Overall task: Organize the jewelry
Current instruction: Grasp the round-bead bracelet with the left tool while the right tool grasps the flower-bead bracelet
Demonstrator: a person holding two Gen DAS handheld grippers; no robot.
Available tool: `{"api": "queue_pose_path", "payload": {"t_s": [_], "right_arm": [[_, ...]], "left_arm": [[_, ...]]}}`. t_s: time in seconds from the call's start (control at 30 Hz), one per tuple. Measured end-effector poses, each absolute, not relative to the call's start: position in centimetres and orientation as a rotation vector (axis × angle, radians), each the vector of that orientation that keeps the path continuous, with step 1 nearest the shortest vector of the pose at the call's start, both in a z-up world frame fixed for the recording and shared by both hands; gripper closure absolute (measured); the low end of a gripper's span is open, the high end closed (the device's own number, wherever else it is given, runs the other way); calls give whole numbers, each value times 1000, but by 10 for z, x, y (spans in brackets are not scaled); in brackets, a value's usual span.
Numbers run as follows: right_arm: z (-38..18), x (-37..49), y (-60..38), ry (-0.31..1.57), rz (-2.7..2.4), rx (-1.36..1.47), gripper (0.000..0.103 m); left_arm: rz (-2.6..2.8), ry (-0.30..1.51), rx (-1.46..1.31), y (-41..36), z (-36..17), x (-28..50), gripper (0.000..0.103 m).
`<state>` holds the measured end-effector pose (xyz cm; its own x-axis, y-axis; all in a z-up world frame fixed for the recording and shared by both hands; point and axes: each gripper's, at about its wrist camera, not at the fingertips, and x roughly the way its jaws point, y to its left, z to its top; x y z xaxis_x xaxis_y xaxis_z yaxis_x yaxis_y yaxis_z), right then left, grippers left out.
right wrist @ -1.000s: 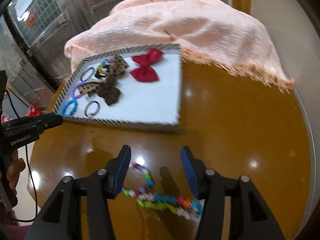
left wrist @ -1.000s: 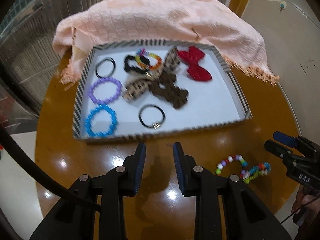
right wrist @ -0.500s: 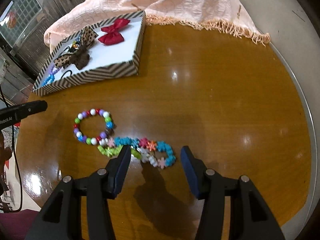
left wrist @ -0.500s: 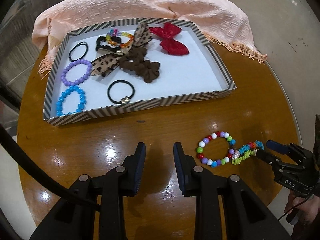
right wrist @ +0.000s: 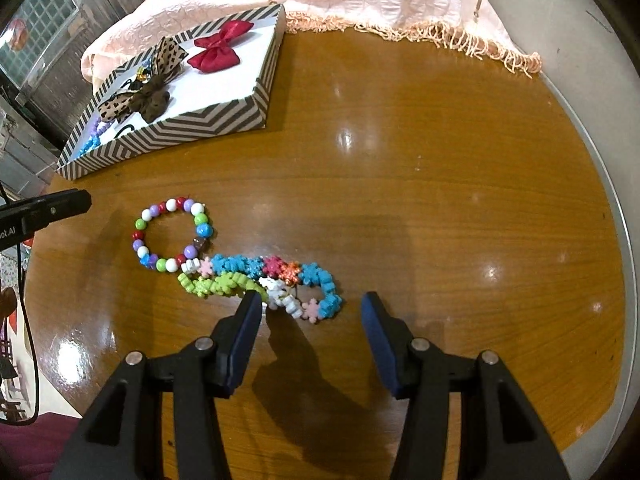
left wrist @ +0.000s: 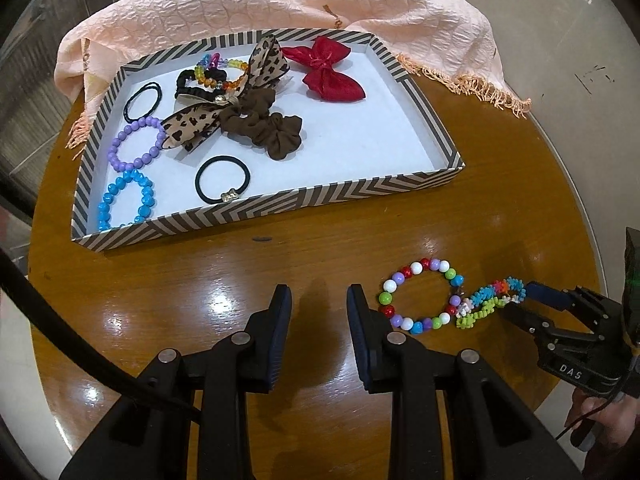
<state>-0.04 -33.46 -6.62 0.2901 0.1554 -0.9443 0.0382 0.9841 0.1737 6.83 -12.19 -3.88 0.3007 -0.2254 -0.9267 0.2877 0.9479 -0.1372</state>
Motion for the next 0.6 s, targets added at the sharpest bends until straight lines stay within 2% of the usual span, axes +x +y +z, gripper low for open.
{"api": "queue_pose_path", "payload": {"t_s": [0.6], "right_arm": [[-65,0,-347,1262,53,193,49]], "left_arm": [[-390,1277,57,-148,-53,69,74]]}}
